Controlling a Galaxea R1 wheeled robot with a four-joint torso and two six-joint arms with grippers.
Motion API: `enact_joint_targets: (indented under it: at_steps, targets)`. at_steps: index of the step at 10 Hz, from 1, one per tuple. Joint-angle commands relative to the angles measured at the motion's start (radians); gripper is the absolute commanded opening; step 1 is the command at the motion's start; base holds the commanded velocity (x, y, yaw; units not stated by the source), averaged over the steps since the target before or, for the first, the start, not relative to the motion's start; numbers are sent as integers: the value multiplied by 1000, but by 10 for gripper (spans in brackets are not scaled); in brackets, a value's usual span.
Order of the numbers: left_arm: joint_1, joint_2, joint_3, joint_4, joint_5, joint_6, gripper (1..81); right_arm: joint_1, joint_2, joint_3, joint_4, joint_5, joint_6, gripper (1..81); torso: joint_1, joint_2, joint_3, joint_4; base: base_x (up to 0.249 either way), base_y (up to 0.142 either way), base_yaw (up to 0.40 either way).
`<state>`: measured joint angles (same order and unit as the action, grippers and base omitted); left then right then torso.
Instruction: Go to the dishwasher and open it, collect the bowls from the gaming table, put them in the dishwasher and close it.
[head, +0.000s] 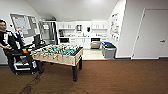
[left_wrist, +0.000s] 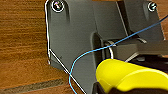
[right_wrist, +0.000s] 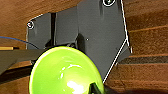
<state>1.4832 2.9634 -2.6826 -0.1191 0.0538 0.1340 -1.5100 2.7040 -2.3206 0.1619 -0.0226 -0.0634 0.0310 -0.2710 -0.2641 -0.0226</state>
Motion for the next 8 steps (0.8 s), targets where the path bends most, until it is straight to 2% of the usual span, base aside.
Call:
enact_joint_targets:
  at_steps: [1,8]
  targets:
    - [-57,-9,0,6,58,6,10,58,-24,6,-5,-56,-4,10,0,0,0,0,112,0,0]
    - [-56,-10,0,9,60,6,10,58,-24,6,-5,-56,-6,10,0,0,0,0,123,0,0]
